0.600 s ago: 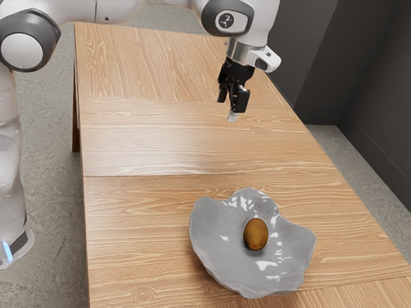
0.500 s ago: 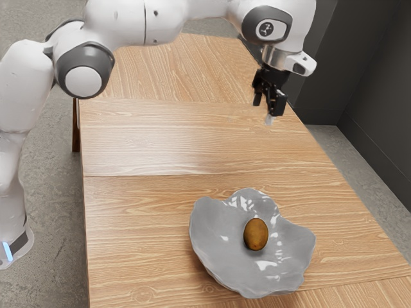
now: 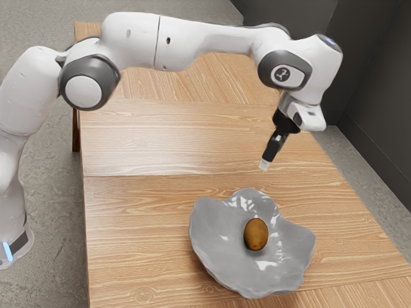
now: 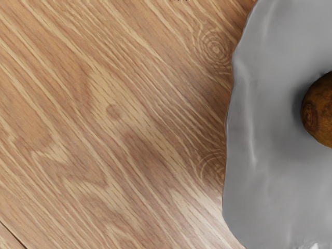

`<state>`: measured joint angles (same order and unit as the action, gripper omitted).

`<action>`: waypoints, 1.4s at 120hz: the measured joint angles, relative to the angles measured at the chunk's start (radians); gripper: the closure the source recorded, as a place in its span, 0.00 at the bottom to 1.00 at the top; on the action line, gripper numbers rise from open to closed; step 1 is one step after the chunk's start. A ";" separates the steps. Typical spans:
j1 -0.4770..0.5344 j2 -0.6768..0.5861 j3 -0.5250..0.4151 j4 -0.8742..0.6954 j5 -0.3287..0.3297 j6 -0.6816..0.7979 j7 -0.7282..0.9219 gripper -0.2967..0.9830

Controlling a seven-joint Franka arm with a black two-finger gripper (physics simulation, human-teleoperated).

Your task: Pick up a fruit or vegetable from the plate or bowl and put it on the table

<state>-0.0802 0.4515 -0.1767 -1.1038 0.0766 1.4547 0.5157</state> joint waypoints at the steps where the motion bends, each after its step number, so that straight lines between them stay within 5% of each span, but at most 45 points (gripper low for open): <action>1: 0.000 0.000 -0.007 -0.004 0.005 0.000 0.013 0.23; 25: 0.000 -0.004 -0.084 -0.050 0.064 0.001 0.275 0.23; 65: -0.003 -0.007 -0.171 -0.081 0.054 0.032 0.541 0.23; 168: 0.000 -0.127 -0.236 -0.389 0.006 0.235 0.789 0.23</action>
<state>-0.0804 0.3243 -0.4123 -1.4932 0.0821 1.6899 1.3050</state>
